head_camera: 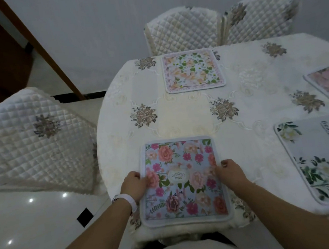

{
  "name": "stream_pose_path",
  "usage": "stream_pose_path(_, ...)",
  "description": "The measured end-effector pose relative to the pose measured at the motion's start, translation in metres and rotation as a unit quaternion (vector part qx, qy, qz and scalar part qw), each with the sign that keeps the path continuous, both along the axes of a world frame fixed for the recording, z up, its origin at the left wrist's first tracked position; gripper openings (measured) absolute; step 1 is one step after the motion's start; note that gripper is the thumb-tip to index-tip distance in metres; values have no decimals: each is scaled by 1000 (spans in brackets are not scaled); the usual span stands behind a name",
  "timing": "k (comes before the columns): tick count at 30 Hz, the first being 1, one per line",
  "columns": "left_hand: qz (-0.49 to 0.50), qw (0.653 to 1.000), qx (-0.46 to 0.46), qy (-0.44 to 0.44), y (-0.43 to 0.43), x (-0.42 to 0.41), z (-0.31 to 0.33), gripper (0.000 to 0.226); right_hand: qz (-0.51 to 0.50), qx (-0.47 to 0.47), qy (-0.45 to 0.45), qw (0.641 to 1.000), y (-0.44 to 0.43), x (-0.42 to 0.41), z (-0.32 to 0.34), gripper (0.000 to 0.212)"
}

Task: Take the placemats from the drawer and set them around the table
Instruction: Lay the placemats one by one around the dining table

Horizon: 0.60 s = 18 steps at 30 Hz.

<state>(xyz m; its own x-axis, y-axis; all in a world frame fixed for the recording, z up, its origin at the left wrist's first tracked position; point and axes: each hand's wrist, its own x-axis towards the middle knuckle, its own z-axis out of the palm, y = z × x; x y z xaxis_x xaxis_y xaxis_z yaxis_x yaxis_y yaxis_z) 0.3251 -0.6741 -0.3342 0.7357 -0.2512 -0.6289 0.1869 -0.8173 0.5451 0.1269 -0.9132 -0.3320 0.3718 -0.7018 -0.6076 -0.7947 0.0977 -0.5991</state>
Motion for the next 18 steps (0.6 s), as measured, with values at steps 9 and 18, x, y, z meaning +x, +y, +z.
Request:
stream_pose_path(9,51,992,-102,55,16,-9,2,16,-11,62,-12,998,-4,-12,-3,22)
stream_pose_path(18,122,981,-145,50,17,-34,14,13,61,113,-79,989,8,-6,6,20)
